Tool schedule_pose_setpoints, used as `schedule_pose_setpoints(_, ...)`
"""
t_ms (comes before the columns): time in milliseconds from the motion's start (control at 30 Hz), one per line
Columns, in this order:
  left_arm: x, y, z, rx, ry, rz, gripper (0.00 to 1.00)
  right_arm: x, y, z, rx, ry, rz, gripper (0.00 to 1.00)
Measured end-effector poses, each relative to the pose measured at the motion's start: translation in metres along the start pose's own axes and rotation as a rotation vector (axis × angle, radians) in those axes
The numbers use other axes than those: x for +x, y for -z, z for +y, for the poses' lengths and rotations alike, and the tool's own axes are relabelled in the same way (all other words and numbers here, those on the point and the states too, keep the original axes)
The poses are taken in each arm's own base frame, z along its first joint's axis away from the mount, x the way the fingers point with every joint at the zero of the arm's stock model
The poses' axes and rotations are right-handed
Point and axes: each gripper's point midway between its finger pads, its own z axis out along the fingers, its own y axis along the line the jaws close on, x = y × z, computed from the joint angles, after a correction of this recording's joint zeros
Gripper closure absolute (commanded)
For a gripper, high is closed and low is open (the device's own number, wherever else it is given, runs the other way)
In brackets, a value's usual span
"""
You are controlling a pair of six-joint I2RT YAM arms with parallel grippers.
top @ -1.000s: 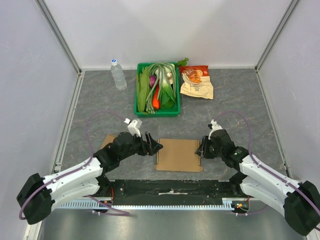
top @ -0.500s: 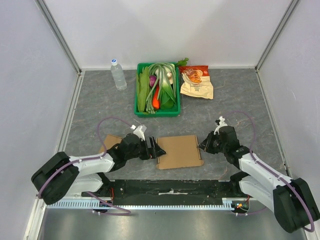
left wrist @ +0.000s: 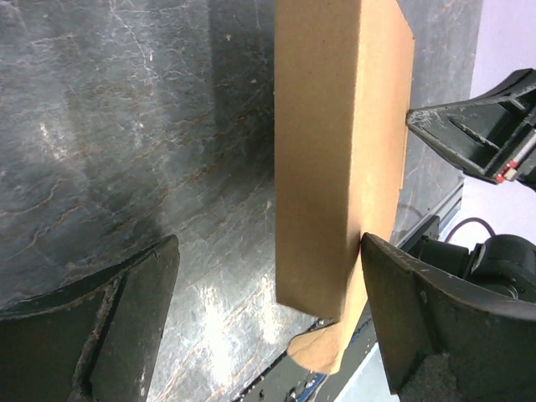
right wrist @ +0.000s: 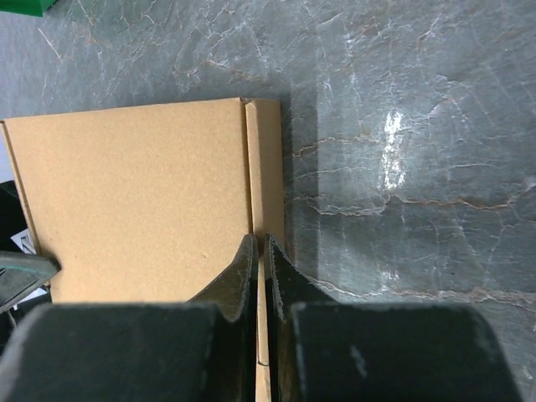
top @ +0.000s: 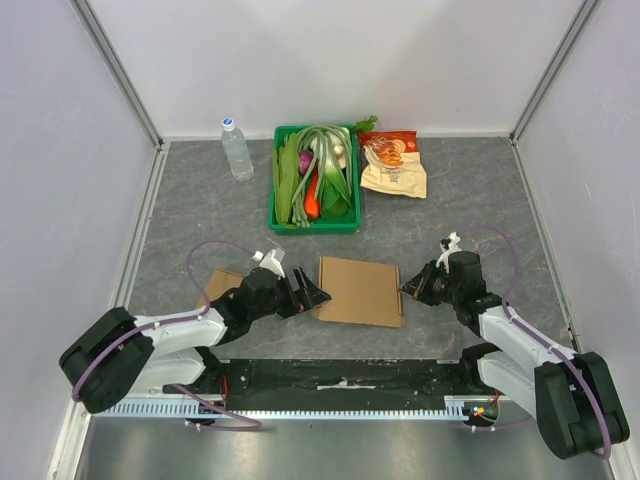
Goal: Fold the paper box
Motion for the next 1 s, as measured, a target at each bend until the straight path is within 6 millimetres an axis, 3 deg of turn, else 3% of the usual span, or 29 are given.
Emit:
schedule_pose_setpoints(100, 0.001, -0.009, 0.001, -0.009, 0.000, 0.017, 0.17, 0.000, 0.000, 0.001, -0.011, 0.011, 0.003, 0.94)
schedule_pose_setpoints(133, 0.002, -0.013, -0.001, -0.004, -0.001, 0.025, 0.29, 0.000, 0.000, 0.001, -0.012, 0.016, 0.002, 0.93)
schedule_pose_setpoints(200, 0.000, -0.021, -0.011, 0.031, -0.003, 0.038, 0.37, -0.001, 0.000, 0.002, -0.017, 0.029, 0.002, 0.91)
schedule_pose_setpoints(300, -0.002, -0.028, -0.025, 0.085, -0.012, 0.047, 0.49, -0.001, 0.000, 0.003, -0.026, 0.052, 0.004, 0.80)
schedule_pose_setpoints(367, -0.005, -0.027, -0.031, 0.106, -0.011, 0.037, 0.56, -0.002, 0.001, 0.003, -0.021, 0.070, 0.009, 0.58)
schedule_pose_setpoints(400, -0.007, -0.025, -0.035, 0.118, -0.007, 0.028, 0.57, -0.002, 0.003, 0.003, -0.004, 0.088, 0.014, 0.49)
schedule_pose_setpoints(433, -0.011, -0.021, -0.040, 0.133, -0.006, 0.018, 0.57, -0.003, 0.005, 0.003, 0.011, 0.106, 0.013, 0.31)
schedule_pose_setpoints(500, -0.018, -0.013, -0.050, 0.161, -0.008, -0.004, 0.57, -0.008, 0.015, 0.013, 0.043, 0.179, 0.007, 0.13)
schedule_pose_setpoints(600, -0.027, 0.002, -0.056, 0.167, 0.003, -0.026, 0.55, -0.031, 0.035, 0.065, -0.001, 0.386, -0.049, 0.02)
schedule_pose_setpoints(700, -0.034, 0.016, -0.050, 0.112, 0.065, -0.027, 0.57, -0.037, 0.058, 0.148, -0.142, 0.671, -0.109, 0.02)
schedule_pose_setpoints(767, -0.041, 0.024, -0.046, 0.063, 0.119, -0.029, 0.62, -0.017, 0.069, 0.187, -0.218, 0.822, -0.118, 0.02)
schedule_pose_setpoints(833, -0.051, 0.035, -0.046, 0.030, 0.181, -0.043, 0.66, 0.025, 0.076, 0.210, -0.279, 0.985, -0.086, 0.02)
schedule_pose_setpoints(933, -0.060, 0.050, -0.052, 0.031, 0.279, -0.054, 0.78, 0.094, 0.083, 0.213, -0.303, 1.242, -0.029, 0.02)
schedule_pose_setpoints(967, -0.061, 0.055, -0.052, 0.033, 0.321, -0.046, 0.79, 0.100, 0.079, 0.208, -0.258, 1.307, -0.033, 0.02)
schedule_pose_setpoints(1000, -0.059, 0.057, -0.051, 0.028, 0.361, -0.029, 0.79, 0.123, 0.084, 0.209, -0.273, 1.396, -0.018, 0.02)
